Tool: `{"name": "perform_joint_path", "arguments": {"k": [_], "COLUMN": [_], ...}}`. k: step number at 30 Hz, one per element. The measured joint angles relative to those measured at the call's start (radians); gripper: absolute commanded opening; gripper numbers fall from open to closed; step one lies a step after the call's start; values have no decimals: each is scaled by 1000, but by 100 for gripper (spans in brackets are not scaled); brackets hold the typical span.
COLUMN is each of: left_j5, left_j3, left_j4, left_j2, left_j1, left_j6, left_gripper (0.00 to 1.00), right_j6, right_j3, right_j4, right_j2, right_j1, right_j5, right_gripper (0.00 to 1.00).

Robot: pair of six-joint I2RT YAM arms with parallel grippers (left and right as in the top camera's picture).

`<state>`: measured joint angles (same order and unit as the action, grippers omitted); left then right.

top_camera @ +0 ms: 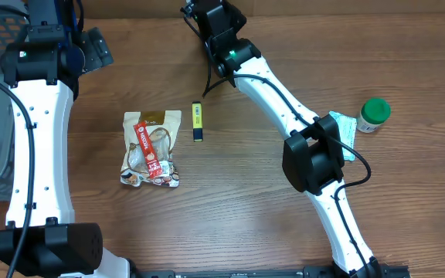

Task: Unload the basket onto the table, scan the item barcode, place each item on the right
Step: 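Carry the orange packet up to the white scanner window, then move the packet right and release it beside the green jar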

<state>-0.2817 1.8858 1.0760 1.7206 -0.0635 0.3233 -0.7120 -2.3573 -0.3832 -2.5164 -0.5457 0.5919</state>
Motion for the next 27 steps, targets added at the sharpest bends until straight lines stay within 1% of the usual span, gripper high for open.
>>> {"name": "perform_joint_path", "arguments": {"k": [5,9,20,27], "left_j5": [0,0,0,0], "left_j3": [0,0,0,0], "left_j4": [0,0,0,0], "left_j2": [0,0,0,0], "left_j1": [0,0,0,0], "left_j6": [0,0,0,0], "left_gripper": [100,100,100,100], "right_j6": [-72,-93,-105,-103], "right_j3": [0,0,0,0], "right_j4": [53,55,47,51], "right_j2": [-2,-6,-106,-112], "right_j1": [0,0,0,0], "right_j5": [7,-1,0,10], "right_gripper": [4,4,4,4]}}
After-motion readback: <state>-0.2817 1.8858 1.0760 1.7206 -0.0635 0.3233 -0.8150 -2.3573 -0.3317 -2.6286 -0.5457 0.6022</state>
